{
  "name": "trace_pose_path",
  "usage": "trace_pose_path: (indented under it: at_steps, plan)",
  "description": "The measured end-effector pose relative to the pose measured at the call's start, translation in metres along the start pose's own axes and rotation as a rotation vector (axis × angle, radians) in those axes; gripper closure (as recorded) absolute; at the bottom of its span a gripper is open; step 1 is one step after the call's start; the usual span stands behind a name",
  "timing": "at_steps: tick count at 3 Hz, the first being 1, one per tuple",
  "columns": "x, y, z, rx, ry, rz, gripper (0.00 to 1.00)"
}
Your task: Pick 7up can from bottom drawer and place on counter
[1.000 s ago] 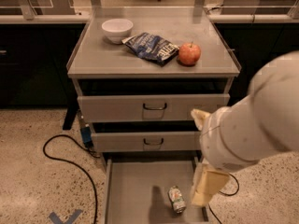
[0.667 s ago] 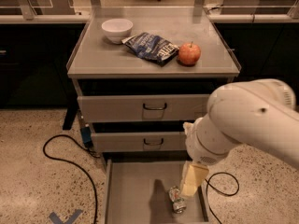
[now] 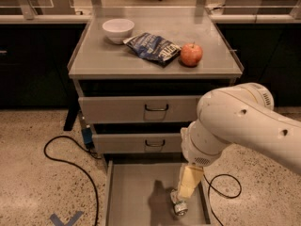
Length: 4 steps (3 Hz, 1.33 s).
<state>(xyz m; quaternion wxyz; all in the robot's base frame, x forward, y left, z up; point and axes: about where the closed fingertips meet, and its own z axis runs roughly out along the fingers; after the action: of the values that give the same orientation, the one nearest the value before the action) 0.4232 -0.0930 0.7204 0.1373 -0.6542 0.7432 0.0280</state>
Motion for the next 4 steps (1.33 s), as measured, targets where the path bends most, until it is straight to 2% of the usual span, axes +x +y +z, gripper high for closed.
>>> trace_pose_path:
  at_steps: [1,2,3,4]
  plan:
    - [0.016,-0.018,0.010,0.021,0.056,0.051,0.00]
    - [0.078,-0.073,0.036,0.020,0.118,0.248,0.00]
    - [0.111,-0.099,0.047,0.024,0.111,0.337,0.00]
    - [0.111,-0.099,0.047,0.024,0.111,0.337,0.00]
